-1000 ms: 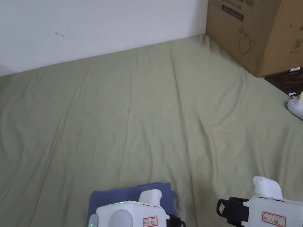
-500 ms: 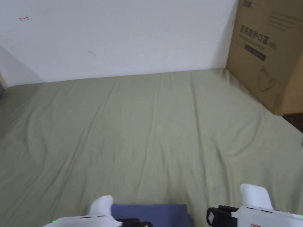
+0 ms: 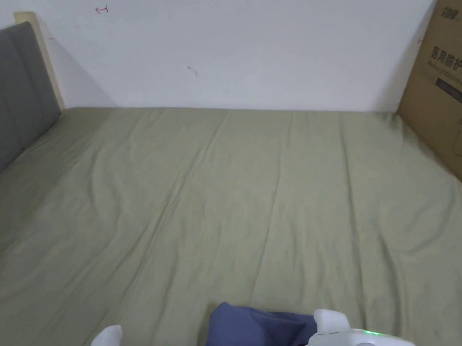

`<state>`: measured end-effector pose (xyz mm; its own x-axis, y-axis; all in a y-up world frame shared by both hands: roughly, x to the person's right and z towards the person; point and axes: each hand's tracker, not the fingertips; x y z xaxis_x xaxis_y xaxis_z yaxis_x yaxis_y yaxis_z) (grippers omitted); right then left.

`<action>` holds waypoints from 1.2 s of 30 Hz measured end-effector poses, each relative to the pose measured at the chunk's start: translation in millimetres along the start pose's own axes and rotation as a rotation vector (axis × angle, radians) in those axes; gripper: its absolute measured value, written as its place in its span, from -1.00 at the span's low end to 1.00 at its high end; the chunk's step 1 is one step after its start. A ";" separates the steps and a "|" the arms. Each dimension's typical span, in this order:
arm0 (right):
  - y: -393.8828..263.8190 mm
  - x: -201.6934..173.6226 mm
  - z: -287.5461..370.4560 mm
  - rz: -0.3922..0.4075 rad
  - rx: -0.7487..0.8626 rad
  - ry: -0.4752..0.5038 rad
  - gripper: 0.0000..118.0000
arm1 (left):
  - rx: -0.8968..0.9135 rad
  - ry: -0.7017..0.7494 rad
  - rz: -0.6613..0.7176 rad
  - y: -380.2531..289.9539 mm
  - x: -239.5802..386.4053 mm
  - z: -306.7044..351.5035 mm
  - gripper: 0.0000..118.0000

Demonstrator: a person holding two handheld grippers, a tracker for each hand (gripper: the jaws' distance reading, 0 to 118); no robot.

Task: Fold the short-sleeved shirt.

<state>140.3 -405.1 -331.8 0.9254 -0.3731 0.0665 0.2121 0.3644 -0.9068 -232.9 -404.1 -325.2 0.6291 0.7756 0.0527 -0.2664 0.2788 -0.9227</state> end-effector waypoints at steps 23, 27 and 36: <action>2.0 -3.2 5.9 0.020 -0.007 -0.005 -0.99 | -0.221 -0.182 0.100 35.2 -11.0 -130.3 -0.56; 3.0 -10.4 22.1 0.016 0.026 0.012 -0.99 | -0.229 -0.136 0.047 38.5 -8.8 -111.6 -0.56; 12.4 -16.5 49.7 -0.014 0.128 0.008 -0.99 | -0.107 0.106 -0.095 100.0 -37.7 12.7 -0.56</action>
<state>143.3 -352.0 -323.4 0.9197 -0.3855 0.0744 0.2632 0.4648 -0.8454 -292.5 -398.3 -414.6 0.7224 0.6831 0.1068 -0.1258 0.2818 -0.9512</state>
